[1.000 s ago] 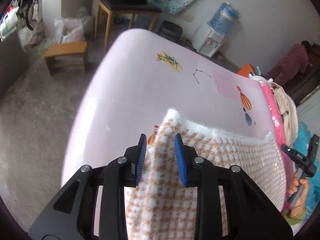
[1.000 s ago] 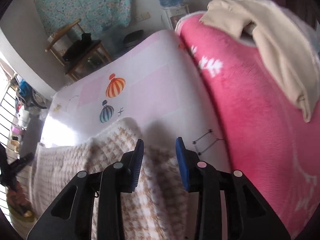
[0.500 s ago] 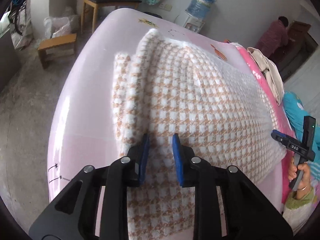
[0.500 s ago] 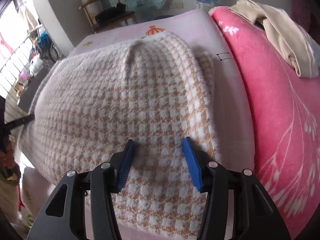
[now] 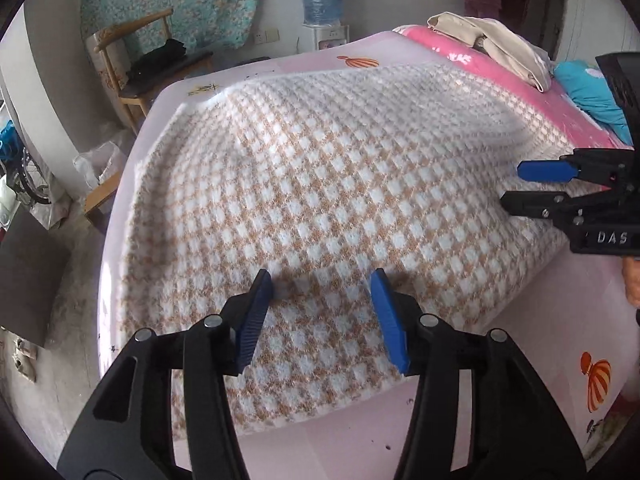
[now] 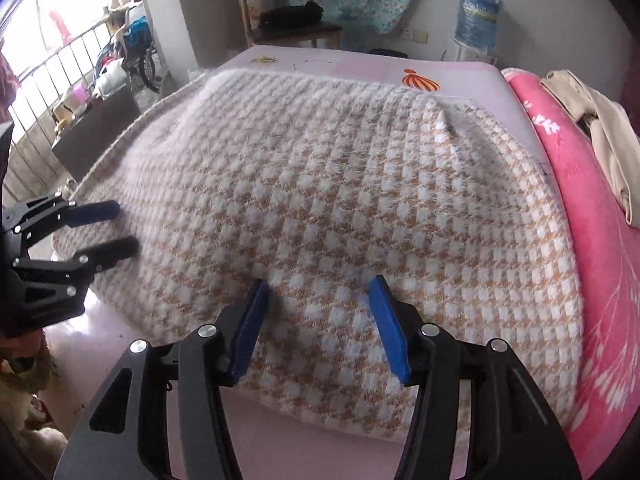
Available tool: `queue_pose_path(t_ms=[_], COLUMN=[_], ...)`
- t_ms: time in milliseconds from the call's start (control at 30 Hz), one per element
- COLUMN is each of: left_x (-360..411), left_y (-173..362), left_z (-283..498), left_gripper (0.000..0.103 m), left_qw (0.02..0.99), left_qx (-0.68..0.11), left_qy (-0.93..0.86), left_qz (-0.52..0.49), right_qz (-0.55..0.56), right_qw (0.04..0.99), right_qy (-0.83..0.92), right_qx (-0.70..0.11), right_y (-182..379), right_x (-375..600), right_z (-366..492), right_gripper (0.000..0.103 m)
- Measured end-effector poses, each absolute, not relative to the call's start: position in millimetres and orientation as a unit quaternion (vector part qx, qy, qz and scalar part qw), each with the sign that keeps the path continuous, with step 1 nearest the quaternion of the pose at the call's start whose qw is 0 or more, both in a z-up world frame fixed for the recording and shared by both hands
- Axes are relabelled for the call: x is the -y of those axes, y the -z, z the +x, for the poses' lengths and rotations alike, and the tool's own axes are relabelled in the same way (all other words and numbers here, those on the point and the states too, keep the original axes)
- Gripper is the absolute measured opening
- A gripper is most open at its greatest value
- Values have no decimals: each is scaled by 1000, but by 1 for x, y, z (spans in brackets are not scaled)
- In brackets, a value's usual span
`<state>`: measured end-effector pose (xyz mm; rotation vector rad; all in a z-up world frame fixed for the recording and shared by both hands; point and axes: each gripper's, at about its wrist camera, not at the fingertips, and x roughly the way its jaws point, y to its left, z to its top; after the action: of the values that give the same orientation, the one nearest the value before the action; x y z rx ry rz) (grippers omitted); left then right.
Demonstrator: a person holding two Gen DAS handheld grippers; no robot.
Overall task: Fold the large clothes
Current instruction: 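Lower the folded coat onto the mattress and open both grippers, then pull both grippers back from the folded coat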
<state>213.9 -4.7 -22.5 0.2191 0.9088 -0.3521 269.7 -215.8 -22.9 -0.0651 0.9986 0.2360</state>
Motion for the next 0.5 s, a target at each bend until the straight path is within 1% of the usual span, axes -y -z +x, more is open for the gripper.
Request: queue_pose_path(t_ms=[67, 100, 133, 167, 233, 267, 367, 400, 467, 500], left_x=[-1, -4, -4, -1, 9, 10, -6, -15, -36, -44], left_y=[11, 9, 11, 18, 43, 51, 38, 31, 22, 24], left_z=[199, 192, 189, 189, 199, 204, 200, 196, 191, 193], left_gripper=[53, 61, 63, 63, 64, 65, 65, 65, 68, 71], left_qw=[882, 884, 883, 879, 867, 866, 871, 877, 891, 892], left_qx=[-422, -417, -420, -430, -462, -469, -463, -451, -429, -430], left_qy=[193, 198, 196, 192, 166, 159, 163, 164, 149, 136], left_qz=[81, 72, 69, 71, 80, 73, 25, 13, -1, -8], right_qz=[-41, -50, -55, -57, -81, -84, -62, -56, -43, -32], right_qw=[881, 885, 885, 882, 865, 866, 867, 876, 889, 893], right_qy=[-125, -133, -139, -144, -133, -125, -119, -112, -81, -60], right_qx=[-455, -443, -440, -446, -477, -476, -479, -467, -449, -446], right_y=[8, 3, 3, 10, 38, 46, 33, 23, 11, 8], right_x=[210, 206, 202, 195, 182, 180, 189, 197, 219, 233], right_z=[253, 243, 235, 233, 233, 232, 226, 220, 210, 207], right_gripper=[52, 53, 53, 55, 56, 57, 57, 57, 58, 59])
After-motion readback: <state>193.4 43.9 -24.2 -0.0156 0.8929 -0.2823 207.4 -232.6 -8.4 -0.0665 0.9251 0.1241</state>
